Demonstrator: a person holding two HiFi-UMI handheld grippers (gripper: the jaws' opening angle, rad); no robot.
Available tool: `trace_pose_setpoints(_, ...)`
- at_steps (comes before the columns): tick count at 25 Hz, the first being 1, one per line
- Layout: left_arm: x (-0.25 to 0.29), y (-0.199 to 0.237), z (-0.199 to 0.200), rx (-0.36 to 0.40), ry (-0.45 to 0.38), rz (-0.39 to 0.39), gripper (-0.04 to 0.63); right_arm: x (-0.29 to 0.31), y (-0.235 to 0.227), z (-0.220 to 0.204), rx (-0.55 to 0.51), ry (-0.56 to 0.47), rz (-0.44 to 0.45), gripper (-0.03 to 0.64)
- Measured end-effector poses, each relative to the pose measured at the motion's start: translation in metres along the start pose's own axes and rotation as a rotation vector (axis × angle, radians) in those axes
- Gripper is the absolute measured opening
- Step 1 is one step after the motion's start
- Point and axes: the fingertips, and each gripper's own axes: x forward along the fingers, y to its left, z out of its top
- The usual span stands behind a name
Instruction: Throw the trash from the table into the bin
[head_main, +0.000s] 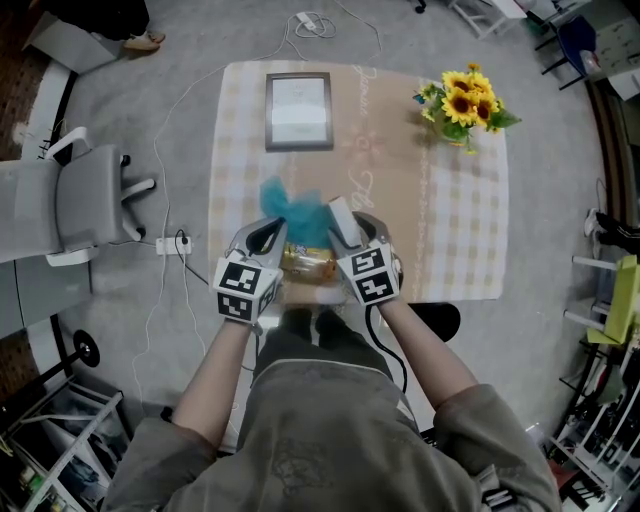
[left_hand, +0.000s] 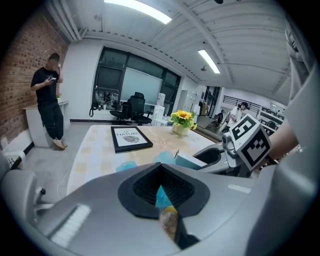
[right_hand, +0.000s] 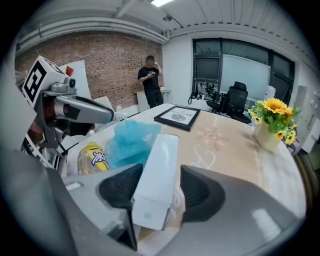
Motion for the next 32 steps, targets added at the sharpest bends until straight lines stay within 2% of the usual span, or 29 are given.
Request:
trace_pose_setpoints(4, -0.002, 0.001, 0.000, 0.000, 0.001, 0.003, 0.008, 0.002, 0.000, -0.001, -0.017, 0.013, -0.005, 0.205)
trace_pose_setpoints(7, -0.004, 0.000, 0.000, -0.001, 0.002, 0.005, 0.007, 0.002, 0.003, -0.001, -0.008, 0.021, 0.010, 0.146)
trace_pose_setpoints(14, -0.006, -0.004, -0.003, -0.004, 0.000, 0.005, 0.007, -0.002, 0.002, 0.001, 0.016, -0.001, 0.010, 0.137)
trace_pose_setpoints(20, -0.014, -0.006, 0.011, -0.001, -0.022, 0.008, 0.008, -0.018, -0.004, 0.025, 0.027, -0.057, -0.001, 0.137)
trace_pose_setpoints(25, -0.026, -0.013, 0.034, 0.025, -0.054, 0.011, 0.008, -0.045, -0.016, 0.057, 0.015, -0.131, -0.034, 0.137)
trace_pose_setpoints(32, -0.058, -0.026, 0.106, 0.097, -0.186, 0.022, 0.008, -0.125, -0.020, 0.130, 0.001, -0.339, -0.064, 0.135)
